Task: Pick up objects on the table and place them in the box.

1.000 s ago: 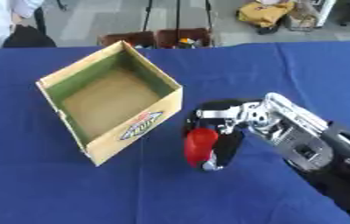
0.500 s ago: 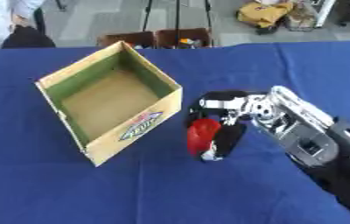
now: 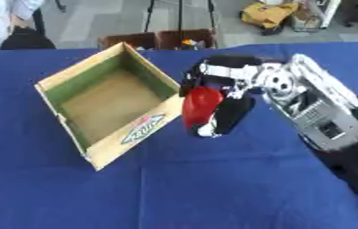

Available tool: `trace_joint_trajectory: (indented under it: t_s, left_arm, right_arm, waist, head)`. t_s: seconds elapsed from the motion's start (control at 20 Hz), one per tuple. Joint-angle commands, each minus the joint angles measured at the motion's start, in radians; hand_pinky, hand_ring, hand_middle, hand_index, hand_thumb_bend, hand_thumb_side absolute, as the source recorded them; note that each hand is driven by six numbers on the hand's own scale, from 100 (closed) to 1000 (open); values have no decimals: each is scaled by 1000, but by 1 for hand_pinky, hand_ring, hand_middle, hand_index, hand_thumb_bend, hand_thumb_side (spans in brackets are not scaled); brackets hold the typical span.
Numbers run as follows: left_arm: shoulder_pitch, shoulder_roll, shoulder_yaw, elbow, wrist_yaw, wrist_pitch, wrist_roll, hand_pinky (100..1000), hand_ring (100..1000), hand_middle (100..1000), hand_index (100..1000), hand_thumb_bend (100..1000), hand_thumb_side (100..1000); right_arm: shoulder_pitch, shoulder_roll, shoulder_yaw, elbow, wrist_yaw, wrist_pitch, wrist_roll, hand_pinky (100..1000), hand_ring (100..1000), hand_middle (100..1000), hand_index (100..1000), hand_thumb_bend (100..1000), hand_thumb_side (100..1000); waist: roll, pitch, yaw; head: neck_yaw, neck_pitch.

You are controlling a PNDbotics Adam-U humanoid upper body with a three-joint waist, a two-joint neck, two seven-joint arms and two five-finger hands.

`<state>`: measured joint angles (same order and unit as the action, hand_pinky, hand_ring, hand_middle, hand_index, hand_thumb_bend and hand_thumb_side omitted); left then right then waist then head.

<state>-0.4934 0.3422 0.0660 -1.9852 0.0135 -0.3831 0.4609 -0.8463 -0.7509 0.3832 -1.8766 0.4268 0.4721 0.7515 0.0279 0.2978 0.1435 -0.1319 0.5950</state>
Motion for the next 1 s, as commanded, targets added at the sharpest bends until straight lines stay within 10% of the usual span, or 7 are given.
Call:
trace_joint_trajectory:
  t_s: [0.05, 1.0]
  left_arm:
    - [-8, 17, 5, -15, 0, 2, 0, 640, 852, 815, 866, 100, 1000]
    - [-20, 4, -14, -15, 19, 4, -23, 637, 850, 814, 866, 100, 1000]
  right_arm:
    - [-52, 4, -26, -20, 21, 36, 26, 288, 468, 480, 548, 100, 100]
    - [-364, 393, -70, 506, 320, -33, -124, 269, 450, 464, 536, 100, 100]
  waist:
    - [-10, -22, 3]
    - [-22, -18, 70]
  head:
    - [-4, -11]
    - [-59, -27]
